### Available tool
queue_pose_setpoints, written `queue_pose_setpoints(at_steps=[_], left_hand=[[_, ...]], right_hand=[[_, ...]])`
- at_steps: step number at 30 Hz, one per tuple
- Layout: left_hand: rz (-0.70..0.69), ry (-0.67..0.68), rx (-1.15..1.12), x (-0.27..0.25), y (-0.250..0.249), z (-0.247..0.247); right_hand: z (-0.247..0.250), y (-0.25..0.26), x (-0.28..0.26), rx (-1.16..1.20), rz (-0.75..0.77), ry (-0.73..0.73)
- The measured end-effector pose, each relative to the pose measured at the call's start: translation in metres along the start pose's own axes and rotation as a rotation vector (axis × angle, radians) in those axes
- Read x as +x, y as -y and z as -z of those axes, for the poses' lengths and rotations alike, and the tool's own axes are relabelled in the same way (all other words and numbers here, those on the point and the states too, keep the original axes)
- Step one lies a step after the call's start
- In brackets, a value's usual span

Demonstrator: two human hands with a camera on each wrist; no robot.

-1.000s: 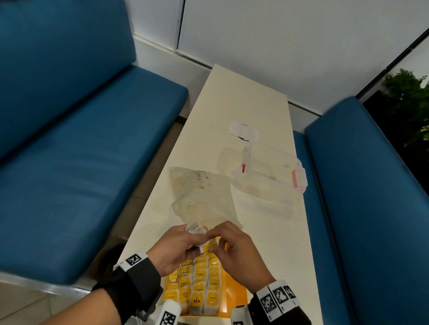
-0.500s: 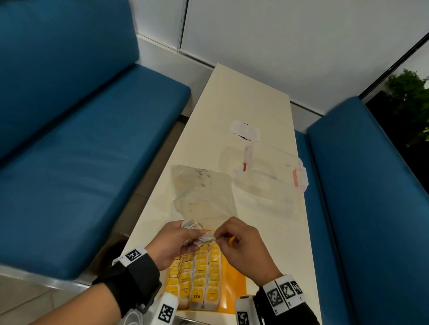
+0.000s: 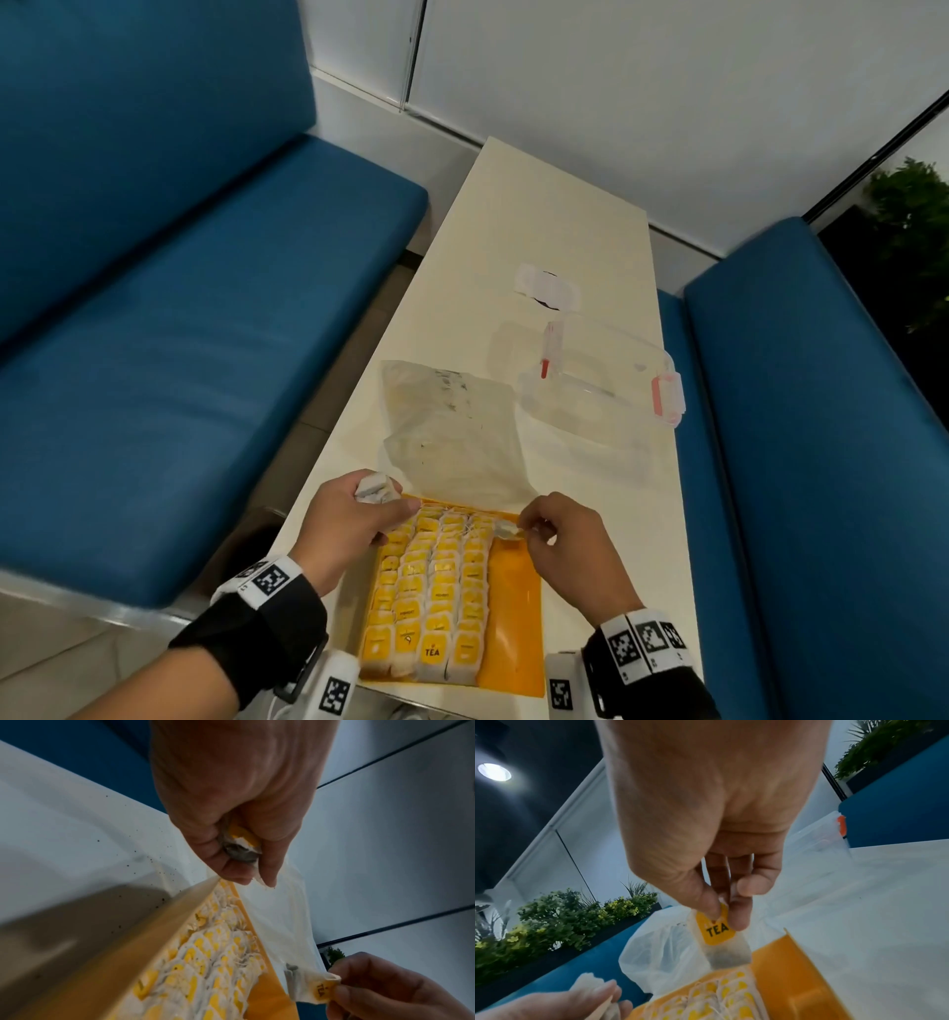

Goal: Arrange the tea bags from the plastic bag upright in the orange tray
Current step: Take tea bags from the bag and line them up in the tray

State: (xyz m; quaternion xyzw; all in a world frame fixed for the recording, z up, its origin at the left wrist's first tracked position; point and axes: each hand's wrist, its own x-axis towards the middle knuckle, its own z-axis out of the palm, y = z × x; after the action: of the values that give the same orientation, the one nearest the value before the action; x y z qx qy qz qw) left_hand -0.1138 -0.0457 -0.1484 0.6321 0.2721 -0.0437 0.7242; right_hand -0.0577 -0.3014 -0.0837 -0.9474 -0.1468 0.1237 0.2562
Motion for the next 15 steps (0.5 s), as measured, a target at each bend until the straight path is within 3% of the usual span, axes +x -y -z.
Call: queue_pose_setpoints(at_steps=[7,15], left_hand=[[-0.166,-0.154,0.26,-0.001,0.009,0.001],[-0.151,-0.069,0.401,0.009,0.026,0.01]], right_hand=[[-0.015,-0.021,0.004,-0.128,-0.059,0.043],[-0.023,-0.023,0.005,-0.282,-0.095,0.076]])
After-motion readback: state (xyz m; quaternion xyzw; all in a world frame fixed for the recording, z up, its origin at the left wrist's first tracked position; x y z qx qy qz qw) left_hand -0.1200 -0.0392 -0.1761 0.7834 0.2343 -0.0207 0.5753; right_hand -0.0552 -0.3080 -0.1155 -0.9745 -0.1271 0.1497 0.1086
